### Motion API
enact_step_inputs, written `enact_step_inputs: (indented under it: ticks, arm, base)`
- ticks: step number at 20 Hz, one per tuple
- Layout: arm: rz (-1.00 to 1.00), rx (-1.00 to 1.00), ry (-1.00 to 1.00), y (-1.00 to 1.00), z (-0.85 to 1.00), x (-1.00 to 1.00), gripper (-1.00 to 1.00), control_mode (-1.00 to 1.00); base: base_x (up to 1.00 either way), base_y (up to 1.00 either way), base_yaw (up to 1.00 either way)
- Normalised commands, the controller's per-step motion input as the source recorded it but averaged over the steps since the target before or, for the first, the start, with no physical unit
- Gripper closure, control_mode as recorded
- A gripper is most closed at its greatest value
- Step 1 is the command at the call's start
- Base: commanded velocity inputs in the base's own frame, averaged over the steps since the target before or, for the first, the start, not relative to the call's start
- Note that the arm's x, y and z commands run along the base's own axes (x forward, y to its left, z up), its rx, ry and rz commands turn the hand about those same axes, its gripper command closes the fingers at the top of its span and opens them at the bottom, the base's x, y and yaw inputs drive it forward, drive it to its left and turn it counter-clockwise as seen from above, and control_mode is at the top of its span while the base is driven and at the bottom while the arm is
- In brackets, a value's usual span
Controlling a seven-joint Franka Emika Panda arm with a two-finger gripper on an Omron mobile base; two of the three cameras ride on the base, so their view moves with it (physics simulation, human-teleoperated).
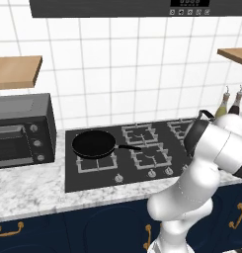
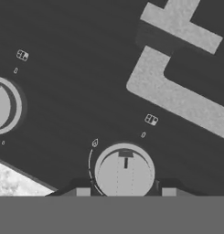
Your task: Pick the kettle from the counter and place it on a stove burner. Then turn the burner on.
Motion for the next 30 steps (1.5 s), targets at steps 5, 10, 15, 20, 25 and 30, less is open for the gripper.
enact_step_inputs:
  ticks: [5,10,15,20,25,30]
  arm:
    - [0.19,0.00,-0.01,0.00,-0.03,-0.13,1.00,-1.00]
    - [0.18,0.00,-0.02,0.00,-0.02,-0.12,1.00,-1.00]
    - [0.18,0.00,0.00,0.00,-0.04,-0.08,1.00,-1.00]
    - [0.17,0.00,0.00,0.00,-0.02,-0.08,1.00,-1.00]
    - [0.18,0.00,0.00,0.00,-0.01,-0.12,1.00,-1.00]
    - [0.18,0.00,0.00,0.00,0.00,-0.11,1.00,-1.00]
  base:
    - [0.00,0.00,0.00]
    - [0.00,0.00,0.00]
    - [0.00,0.00,0.00]
    - [0.00,0.00,0.00]
    - [0.00,0.00,0.00]
    - [0.00,0.00,0.00]
